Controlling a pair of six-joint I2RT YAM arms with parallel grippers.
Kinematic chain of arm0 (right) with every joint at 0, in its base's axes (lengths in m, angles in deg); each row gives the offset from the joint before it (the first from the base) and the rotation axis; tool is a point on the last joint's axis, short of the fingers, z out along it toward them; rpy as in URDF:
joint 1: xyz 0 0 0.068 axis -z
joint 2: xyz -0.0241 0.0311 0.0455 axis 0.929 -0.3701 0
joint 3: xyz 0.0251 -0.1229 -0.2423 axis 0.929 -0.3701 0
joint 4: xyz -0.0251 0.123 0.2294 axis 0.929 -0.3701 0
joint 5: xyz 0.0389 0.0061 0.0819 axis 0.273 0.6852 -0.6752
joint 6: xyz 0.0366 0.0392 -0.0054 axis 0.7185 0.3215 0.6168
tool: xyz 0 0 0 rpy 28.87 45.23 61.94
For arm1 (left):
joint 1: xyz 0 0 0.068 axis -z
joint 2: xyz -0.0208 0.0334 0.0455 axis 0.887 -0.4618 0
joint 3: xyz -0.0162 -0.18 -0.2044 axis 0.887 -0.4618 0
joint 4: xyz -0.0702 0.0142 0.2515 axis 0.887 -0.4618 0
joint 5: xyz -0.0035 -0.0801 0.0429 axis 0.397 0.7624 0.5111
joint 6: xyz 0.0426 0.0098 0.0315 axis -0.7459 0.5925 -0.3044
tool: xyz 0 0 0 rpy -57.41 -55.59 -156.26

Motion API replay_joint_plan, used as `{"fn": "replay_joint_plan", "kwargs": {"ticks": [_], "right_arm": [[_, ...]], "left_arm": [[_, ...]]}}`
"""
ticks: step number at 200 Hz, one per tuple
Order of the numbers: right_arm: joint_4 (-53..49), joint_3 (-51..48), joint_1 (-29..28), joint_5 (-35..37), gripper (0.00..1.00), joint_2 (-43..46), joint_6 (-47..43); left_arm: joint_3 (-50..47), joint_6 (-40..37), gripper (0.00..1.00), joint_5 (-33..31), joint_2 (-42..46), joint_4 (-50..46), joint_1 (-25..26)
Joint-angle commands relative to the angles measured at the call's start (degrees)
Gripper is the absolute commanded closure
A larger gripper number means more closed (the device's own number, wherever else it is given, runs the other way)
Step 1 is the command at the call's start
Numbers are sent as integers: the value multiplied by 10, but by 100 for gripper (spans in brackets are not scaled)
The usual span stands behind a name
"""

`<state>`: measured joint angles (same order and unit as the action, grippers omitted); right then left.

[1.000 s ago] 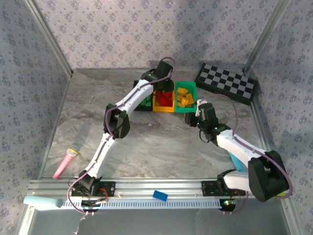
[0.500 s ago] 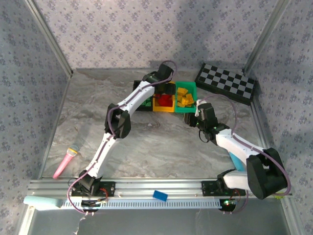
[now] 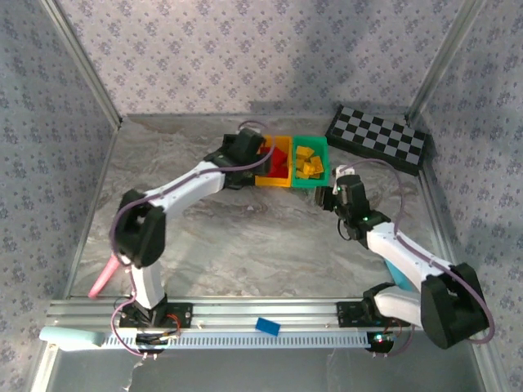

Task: Sort the legos into containers by color
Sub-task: Reset both arms

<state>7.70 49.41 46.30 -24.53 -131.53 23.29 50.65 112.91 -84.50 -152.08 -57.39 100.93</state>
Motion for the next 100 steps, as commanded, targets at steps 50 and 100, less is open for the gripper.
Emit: {"fn": "replay_joint_plan", "kwargs": {"ticks": [50,100], "right_arm": [[-9,-4,9,110,45,126,-68],[-24,-6,76,135,29,144,-67]], "left_arm": [[-262,13,27,-78,258,118,-93],[-374,11,18,-83,414,116,-189]]}}
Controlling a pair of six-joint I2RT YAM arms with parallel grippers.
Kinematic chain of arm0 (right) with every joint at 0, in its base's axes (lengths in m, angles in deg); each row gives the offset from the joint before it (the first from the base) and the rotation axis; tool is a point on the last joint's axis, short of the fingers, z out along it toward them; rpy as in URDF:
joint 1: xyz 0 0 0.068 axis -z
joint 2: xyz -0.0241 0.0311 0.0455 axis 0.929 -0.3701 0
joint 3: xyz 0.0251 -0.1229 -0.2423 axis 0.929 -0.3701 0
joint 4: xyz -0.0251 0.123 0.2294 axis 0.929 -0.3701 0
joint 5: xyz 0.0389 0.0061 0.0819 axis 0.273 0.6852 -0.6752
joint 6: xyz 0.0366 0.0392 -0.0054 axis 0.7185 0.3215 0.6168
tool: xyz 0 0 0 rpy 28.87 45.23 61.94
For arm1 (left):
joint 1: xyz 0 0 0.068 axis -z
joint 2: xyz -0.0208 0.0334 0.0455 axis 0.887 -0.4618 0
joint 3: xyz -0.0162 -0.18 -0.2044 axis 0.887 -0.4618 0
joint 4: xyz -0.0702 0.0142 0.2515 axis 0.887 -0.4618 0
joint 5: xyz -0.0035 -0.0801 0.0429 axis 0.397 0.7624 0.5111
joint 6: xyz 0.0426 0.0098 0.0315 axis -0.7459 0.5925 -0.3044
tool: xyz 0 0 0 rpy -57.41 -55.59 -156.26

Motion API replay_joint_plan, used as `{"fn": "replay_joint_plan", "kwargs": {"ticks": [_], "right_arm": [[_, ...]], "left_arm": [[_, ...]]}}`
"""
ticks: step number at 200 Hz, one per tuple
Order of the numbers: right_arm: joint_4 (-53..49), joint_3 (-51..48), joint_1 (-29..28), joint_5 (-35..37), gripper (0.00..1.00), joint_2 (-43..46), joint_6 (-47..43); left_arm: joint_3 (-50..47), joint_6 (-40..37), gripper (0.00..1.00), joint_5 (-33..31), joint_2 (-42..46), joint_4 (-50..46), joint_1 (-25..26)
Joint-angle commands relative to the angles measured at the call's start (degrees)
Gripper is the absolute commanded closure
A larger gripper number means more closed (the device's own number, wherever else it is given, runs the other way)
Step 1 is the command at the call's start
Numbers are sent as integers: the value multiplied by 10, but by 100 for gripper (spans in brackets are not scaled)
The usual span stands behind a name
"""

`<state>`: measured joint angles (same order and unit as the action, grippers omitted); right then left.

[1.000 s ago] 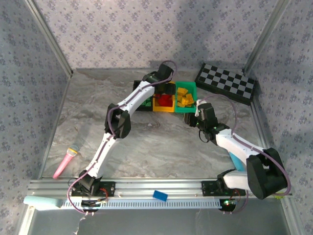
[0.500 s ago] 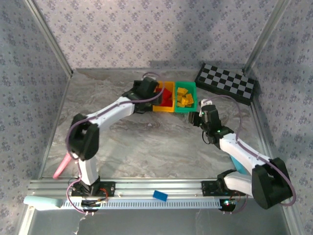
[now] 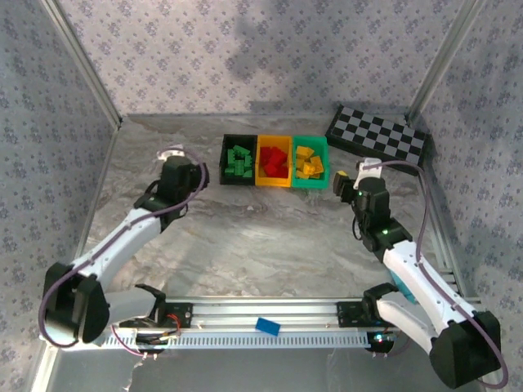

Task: Sort the legos into containers by color
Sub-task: Reset both arms

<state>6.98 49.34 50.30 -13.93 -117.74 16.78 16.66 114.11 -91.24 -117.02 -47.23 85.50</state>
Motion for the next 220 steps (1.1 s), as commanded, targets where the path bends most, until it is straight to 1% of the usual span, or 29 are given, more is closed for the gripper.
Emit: {"fn": "replay_joint_plan", "kwargs": {"ticks": [1,10,15,31,35,39,54,66,77,93,100,117,134,149,161,180,197,220], "right_arm": [[-16,-5,38,29,29,6,-1],[-15,-7,53,29,28,8,8],[-12,-9,61,31,26,9,12],[6,-19,85,46,26,9,26],[11,-23,89,50,26,9,27],[15,-25,95,57,23,9,28],[27,-33,110,90,21,2,37],[21,-36,122,112,11,-8,41],[14,-36,133,128,10,-20,46],[14,-40,148,123,9,-40,49],[17,-42,152,123,9,-50,55],[49,-54,158,119,9,-74,46],[84,-64,161,123,9,-103,26],[113,-71,162,109,9,-124,-11],[117,-70,162,93,9,-140,-38],[130,-71,162,77,9,-154,-48],[159,-83,163,71,9,-159,-47],[186,-96,164,65,9,-164,-54]], "left_arm": [[-36,-1,18,-16,66,14,-35],[-55,0,9,-21,93,14,-51],[-65,1,5,-26,108,16,-58],[-93,2,4,-30,147,14,-85],[-98,2,1,-31,157,13,-91],[-104,3,0,-31,164,12,-97],[-119,2,0,-32,186,2,-116],[-125,-1,0,-32,195,-9,-129],[-135,-13,0,-33,198,-6,-139],[-155,-19,0,-60,196,8,-148],[-168,-36,0,-62,194,26,-152],[-207,-93,0,-62,179,87,-161],[-239,-125,0,-68,162,149,-169],[-268,-156,0,-63,145,213,-177],[-293,-179,0,-55,130,267,-184],[-311,-179,0,-26,94,323,-209],[-305,-179,0,16,53,353,-229],[-295,-198,0,39,-20,424,-234]]}}
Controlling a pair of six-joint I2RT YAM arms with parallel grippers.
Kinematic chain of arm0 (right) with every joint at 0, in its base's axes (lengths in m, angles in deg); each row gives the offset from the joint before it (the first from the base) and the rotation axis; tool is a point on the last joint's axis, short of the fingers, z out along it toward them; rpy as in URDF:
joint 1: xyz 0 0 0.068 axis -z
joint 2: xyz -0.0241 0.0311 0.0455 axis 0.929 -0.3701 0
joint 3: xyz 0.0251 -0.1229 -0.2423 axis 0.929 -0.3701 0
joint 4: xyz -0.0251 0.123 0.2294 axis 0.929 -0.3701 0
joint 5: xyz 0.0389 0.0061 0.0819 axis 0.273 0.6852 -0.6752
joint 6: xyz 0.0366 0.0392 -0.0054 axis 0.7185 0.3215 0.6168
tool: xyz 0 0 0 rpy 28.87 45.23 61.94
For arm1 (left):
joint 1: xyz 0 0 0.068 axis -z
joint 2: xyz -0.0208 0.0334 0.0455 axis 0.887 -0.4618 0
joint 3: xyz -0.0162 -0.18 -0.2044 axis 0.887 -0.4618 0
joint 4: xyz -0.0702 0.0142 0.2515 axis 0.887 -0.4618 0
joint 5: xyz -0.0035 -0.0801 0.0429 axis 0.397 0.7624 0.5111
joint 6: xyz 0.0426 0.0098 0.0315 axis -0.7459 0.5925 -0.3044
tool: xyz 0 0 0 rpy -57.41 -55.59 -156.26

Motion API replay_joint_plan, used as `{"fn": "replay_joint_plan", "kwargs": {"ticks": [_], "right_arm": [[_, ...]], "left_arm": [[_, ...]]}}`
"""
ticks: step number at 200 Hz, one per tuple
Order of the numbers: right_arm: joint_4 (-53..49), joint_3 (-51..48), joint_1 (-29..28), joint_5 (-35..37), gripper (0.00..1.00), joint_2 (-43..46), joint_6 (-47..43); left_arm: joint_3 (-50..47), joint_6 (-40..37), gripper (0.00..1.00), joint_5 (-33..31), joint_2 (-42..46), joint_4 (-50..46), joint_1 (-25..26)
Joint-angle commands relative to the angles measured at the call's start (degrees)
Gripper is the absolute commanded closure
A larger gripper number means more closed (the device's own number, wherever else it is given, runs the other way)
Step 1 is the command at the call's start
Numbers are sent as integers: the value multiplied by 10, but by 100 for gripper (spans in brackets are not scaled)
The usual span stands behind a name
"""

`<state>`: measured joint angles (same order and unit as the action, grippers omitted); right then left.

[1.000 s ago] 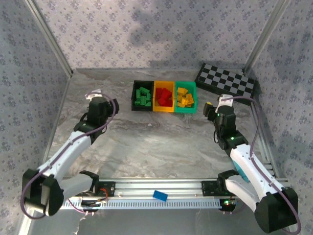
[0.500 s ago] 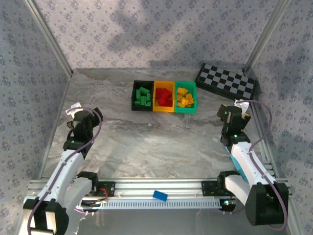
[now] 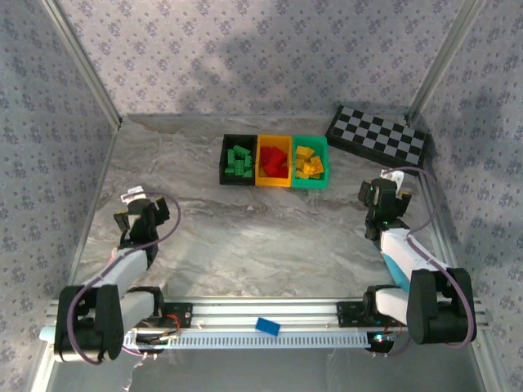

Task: Sort the legos into containers by color
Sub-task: Reset both arms

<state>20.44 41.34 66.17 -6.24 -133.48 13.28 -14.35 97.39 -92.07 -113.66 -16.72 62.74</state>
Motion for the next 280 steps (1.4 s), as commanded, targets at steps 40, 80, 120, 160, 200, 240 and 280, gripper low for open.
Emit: {"fn": "replay_joint_plan", "kwargs": {"ticks": [40,80,120,160,200,240,280], "right_arm": [[100,-40,8,-23,8,-20,-24],[161,-59,10,-34,1,-45,-31],[215,-66,10,-76,0,-76,-53],[259,-66,1,-140,0,-115,-99],[275,-51,-10,-139,0,-155,-115],[260,-36,6,-165,0,-176,-105],[253,-26,34,-236,0,-193,-96]], "left_arm": [[62,-52,0,83,-139,158,-10],[52,-55,0,125,-198,240,-10],[61,-69,0,161,-244,261,-10],[73,-76,0,175,-249,245,-10],[79,-82,0,191,-249,236,-9],[79,-83,0,192,-250,235,-10],[78,-88,0,204,-250,235,-9]]}}
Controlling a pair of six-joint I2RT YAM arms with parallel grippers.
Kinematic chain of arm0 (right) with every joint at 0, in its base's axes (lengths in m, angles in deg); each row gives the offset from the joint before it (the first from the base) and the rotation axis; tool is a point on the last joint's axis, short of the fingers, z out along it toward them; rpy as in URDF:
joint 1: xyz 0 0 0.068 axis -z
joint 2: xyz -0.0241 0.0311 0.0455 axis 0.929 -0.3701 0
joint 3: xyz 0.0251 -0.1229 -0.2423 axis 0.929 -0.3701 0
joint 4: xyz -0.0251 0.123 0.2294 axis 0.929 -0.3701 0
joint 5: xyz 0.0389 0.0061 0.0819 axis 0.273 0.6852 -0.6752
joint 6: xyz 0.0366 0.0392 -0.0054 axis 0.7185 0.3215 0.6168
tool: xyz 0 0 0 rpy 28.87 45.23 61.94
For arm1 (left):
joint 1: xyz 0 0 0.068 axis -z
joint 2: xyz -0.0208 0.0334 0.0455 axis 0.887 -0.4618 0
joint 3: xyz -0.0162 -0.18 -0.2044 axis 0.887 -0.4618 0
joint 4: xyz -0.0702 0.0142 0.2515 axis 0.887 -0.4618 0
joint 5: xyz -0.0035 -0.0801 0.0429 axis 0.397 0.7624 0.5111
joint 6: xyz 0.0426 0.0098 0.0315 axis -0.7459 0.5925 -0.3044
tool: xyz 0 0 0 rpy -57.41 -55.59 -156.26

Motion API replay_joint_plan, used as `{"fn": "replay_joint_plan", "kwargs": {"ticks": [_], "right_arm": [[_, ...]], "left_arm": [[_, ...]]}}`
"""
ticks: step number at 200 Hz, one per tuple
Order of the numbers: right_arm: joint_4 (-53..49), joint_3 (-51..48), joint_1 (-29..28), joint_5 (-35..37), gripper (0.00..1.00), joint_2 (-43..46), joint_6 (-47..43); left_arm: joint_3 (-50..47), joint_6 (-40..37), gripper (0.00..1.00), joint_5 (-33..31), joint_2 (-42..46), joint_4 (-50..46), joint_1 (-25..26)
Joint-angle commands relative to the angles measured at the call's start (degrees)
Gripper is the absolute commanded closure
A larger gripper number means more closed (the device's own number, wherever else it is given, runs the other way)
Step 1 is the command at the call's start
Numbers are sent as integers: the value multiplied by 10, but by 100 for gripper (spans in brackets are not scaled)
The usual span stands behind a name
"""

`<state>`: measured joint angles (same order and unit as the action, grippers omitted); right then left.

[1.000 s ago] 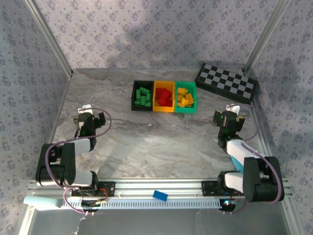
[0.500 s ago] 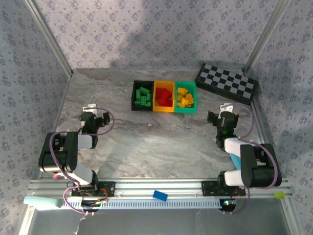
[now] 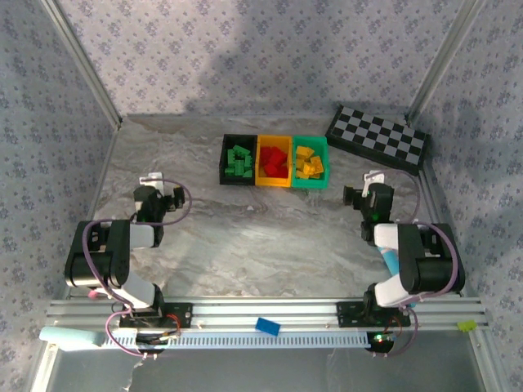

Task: Sort the legos into containers by color
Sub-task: Reset both arms

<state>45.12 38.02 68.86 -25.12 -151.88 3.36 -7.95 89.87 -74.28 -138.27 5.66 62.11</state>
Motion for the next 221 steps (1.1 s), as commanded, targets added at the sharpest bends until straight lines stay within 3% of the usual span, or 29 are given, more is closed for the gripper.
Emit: {"fn": "replay_joint_plan", "kwargs": {"ticks": [1,221], "right_arm": [[6,8,7,-48,0,-9,3],[28,-2,16,-81,0,-17,1]], "left_arm": [[14,-14,0,27,-3,11,-3],[15,-15,0,34,-3,11,-3]]}}
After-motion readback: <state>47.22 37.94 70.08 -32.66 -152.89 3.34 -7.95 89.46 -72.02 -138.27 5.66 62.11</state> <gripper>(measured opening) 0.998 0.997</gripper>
